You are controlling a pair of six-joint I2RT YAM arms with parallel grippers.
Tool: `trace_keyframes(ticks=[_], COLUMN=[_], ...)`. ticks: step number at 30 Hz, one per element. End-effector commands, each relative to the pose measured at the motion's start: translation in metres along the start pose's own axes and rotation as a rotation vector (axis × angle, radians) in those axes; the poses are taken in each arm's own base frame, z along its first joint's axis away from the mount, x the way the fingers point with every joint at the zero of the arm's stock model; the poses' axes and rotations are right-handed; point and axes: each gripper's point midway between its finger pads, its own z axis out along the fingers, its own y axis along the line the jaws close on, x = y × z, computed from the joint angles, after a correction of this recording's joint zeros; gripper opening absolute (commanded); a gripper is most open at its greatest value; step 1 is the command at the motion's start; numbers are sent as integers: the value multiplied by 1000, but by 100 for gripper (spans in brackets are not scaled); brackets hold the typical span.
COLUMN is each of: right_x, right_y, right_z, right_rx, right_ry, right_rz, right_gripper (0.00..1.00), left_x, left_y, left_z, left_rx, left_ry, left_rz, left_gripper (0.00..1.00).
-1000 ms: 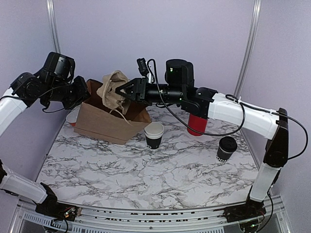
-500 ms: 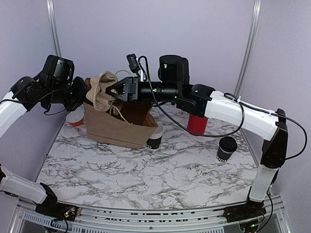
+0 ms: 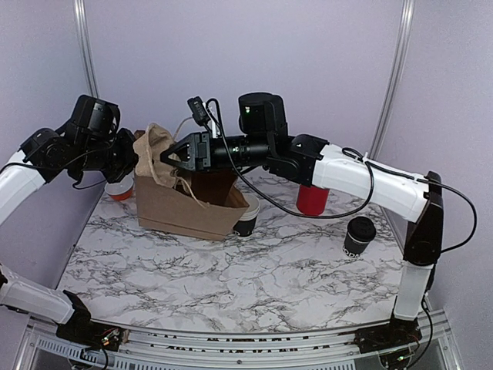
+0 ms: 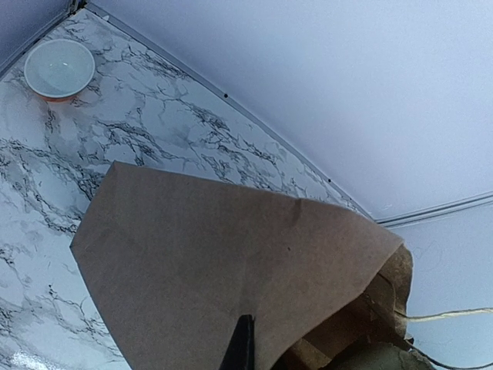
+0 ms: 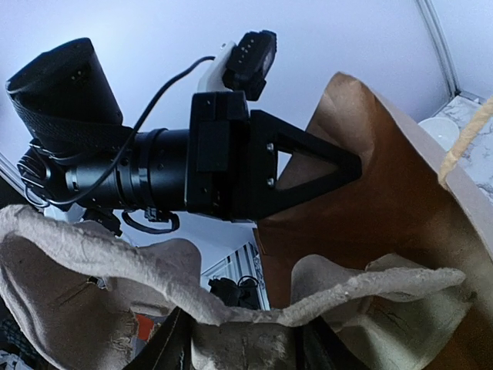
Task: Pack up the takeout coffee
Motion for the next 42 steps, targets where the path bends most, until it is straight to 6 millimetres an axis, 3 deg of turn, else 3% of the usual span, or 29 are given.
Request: trace_keyframes(ticks=[1, 15, 33, 42], right_x=[0, 0, -9, 6], right_y=[16, -49, -96, -124], right_z=[1, -12, -24, -11], right_rx=[-25, 298, 556, 666], right_ry=[28, -14, -71, 17], right_rz=[-25, 44, -17, -72], right_gripper=[45, 42, 37, 37], left_x=[-12, 4, 22, 49], left_y=[-7, -6, 2, -5], left_z=[-13, -14, -24, -30], left_rx=[50, 103, 152, 204], left_ry=[-56, -14, 31, 93], left_rz=[-29, -57, -105, -95], left_gripper=[0, 0, 0, 0])
